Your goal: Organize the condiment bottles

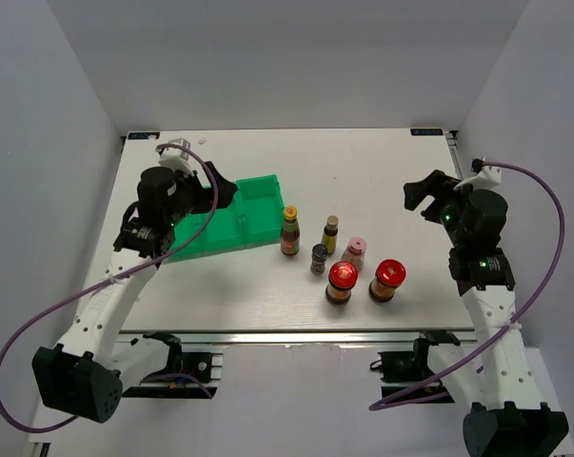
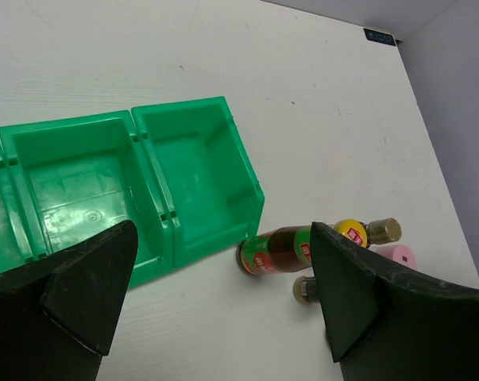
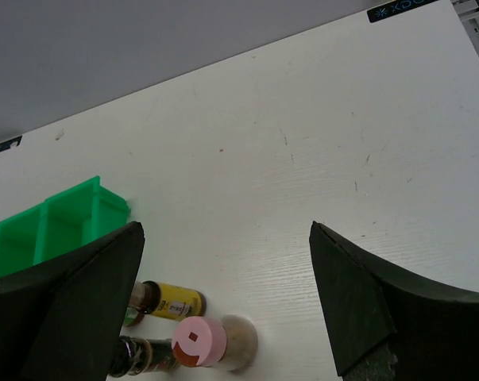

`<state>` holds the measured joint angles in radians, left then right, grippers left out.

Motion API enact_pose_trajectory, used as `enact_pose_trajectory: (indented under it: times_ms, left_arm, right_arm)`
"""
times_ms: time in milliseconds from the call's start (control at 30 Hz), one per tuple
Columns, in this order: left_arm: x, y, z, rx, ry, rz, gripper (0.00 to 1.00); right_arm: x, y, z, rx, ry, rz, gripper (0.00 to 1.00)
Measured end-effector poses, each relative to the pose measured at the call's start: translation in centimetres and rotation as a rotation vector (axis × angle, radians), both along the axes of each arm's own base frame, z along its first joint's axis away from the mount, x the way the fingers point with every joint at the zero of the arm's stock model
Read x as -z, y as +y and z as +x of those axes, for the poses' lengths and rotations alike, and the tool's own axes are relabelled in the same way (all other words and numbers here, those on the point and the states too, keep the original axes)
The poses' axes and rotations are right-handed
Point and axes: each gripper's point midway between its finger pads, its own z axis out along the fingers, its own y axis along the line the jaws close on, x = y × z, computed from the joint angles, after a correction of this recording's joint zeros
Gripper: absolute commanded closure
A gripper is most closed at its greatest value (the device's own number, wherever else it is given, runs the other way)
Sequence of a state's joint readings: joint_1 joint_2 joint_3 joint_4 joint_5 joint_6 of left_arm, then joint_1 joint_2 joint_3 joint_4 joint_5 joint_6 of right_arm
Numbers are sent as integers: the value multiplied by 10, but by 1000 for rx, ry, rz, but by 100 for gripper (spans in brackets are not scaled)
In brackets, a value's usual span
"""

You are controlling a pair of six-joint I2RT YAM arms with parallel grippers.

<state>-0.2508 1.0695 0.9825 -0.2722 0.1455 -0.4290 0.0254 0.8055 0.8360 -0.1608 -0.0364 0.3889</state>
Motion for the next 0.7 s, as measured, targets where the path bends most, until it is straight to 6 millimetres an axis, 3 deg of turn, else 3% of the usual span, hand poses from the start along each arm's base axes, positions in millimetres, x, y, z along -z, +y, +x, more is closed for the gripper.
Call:
enact_pose_trajectory:
  times_ms: [167, 300, 533, 700]
  left_arm:
    - [-3, 0, -2, 7, -18, 21, 2]
    - [0, -13, -9, 58, -24, 62, 2]
    - [15, -82, -41, 310, -57, 150, 2]
    - [66, -129, -47, 417, 21, 296, 2]
  right_arm:
    - [0, -1, 0, 8, -1, -1, 11]
    - [9, 1, 0, -5, 7, -1, 11]
    - [18, 9, 0, -52, 25, 5, 11]
    - [24, 13, 2, -79, 47, 7, 11]
